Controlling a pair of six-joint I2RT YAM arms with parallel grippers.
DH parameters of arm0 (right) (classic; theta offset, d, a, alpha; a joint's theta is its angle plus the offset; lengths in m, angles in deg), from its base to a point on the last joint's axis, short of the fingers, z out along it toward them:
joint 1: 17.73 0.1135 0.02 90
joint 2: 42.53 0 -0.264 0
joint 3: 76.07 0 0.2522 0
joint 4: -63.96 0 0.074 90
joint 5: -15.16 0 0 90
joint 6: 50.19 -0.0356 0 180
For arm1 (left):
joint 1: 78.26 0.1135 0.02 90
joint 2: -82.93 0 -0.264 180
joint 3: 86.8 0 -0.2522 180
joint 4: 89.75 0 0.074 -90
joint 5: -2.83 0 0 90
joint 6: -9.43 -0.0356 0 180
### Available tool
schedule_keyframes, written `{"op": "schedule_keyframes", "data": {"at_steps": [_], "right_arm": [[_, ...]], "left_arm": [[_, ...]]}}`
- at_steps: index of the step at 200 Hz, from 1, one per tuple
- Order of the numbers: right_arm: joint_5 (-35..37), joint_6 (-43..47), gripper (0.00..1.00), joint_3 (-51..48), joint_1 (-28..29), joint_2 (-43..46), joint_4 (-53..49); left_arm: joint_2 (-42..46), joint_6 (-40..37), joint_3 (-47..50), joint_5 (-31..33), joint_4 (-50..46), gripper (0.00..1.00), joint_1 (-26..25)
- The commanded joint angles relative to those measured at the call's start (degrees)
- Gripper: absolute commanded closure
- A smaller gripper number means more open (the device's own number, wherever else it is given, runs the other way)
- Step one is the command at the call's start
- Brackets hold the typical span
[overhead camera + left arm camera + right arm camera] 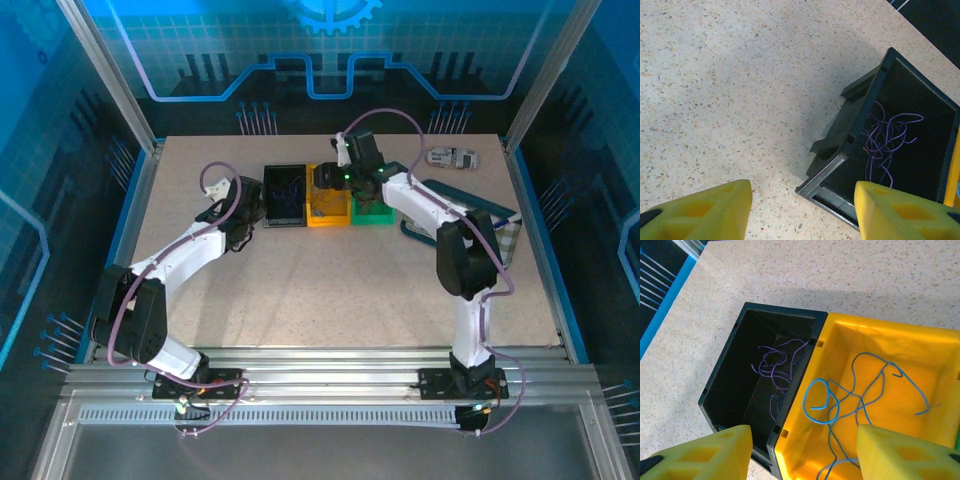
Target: Untangle the cables
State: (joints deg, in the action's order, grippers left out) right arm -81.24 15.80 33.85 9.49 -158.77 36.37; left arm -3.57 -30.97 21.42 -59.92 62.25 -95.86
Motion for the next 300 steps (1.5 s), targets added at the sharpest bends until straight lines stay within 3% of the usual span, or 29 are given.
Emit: {"op": "schedule_keyframes", "data": {"at_steps": [1,45,78,102,124,135,140,168,174,192,198,230,248,300], "right_arm": [[2.64,-1.11,0.42,-4.92,-1.76,6.42,3.19],[15.16,-1.19,0.41,-23.78,-6.88,20.66,8.09],[26.58,4.85,0.34,-37.42,-12.45,31.66,8.07],[29.89,8.72,0.31,-44.08,-16.2,36.49,6.88],[31.43,11.68,0.29,-52.57,-17.44,39.1,12.37],[32.68,13.38,0.28,-56.25,-17.51,39.38,16.56],[33.62,13.88,0.27,-57.49,-17.41,39.15,18.35],[37.2,16.41,0.18,-63.25,-17.5,35.51,31.54],[36.77,16.88,0.17,-62.92,-17.55,35.28,31.15],[32.9,20.62,0.14,-67.36,-18.25,35.21,44.99],[29.63,21.53,0.02,-68.4,-18.97,35.09,48.35],[18.68,22.54,0.0,-66.08,-21.92,33.16,46.27],[10.05,24.5,0.0,-73.53,-23.7,27.78,66.13],[12.53,23.77,0.0,-73.35,-23.7,28.42,64.06]], "left_arm": [[0.19,0.0,-0.17,1.51,-0.48,0.46,0.72],[0.57,-1.55,0.07,4.67,-4.15,0.44,3.16],[4.1,-7.36,2.81,9.45,-6.12,0.42,6.9],[7.51,-10.49,6.97,12.04,-5.46,0.33,10.66],[10.12,-12.92,9.44,13.4,-5.39,0.22,13.88],[10.86,-14.38,10.66,13.79,-4.58,0.11,15.35],[10.91,-15.07,11.29,13.82,-4.01,0.01,15.93],[10.52,-17.74,13.93,15.24,-0.83,0.01,17.6],[10.64,-19.11,15.1,15.33,1.16,0.01,17.61],[10.96,-25.11,18.29,14.72,6.94,0.01,17.49],[11.08,-25.43,19.35,15.38,8.16,0.01,17.52],[11.53,-26.96,25.04,14.24,16.95,0.01,17.52],[11.75,-27.86,27.69,12.71,21.9,0.01,17.52],[9.19,-34.98,32.45,7.99,43.4,0.01,17.43]]}}
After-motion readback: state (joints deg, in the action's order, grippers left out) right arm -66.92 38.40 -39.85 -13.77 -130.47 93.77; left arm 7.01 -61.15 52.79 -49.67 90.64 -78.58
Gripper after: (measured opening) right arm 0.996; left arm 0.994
